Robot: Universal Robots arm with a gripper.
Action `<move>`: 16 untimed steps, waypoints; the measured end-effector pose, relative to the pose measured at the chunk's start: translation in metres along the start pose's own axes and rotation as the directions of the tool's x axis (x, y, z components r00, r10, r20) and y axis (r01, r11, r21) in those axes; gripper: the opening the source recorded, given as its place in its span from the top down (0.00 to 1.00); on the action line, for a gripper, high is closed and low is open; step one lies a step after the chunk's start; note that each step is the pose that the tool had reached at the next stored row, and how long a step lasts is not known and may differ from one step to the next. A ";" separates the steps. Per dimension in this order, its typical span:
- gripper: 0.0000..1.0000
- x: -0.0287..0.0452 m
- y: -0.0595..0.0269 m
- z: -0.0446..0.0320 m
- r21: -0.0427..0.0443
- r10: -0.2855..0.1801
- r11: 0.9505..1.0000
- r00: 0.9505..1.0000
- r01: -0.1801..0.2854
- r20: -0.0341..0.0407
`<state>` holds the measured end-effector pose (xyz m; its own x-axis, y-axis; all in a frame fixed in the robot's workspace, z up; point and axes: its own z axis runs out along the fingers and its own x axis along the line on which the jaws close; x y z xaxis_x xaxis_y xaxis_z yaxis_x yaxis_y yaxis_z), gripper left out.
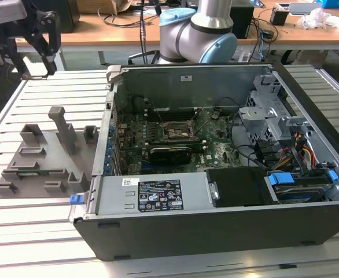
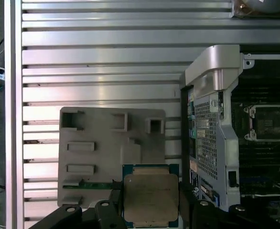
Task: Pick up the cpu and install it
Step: 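Pick up the cpu and move it towards the insertion slot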
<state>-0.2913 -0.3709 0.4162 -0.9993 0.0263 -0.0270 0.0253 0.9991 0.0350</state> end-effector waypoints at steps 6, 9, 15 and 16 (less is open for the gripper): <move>0.45 -0.0407 0.0010 0.0011 0.000 0.000 1.000 1.000 0.000 -0.001; 0.45 -0.0483 0.0012 0.0013 0.000 0.000 1.000 1.000 0.000 -0.001; 0.45 -0.0616 0.0015 0.0017 0.000 0.000 1.000 1.000 0.000 -0.001; 0.45 -0.0636 0.0016 0.0017 0.000 0.000 1.000 1.000 0.000 -0.001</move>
<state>-0.2276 -0.3709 0.4163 -0.9993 0.0262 -0.0261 0.0252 0.9991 0.0349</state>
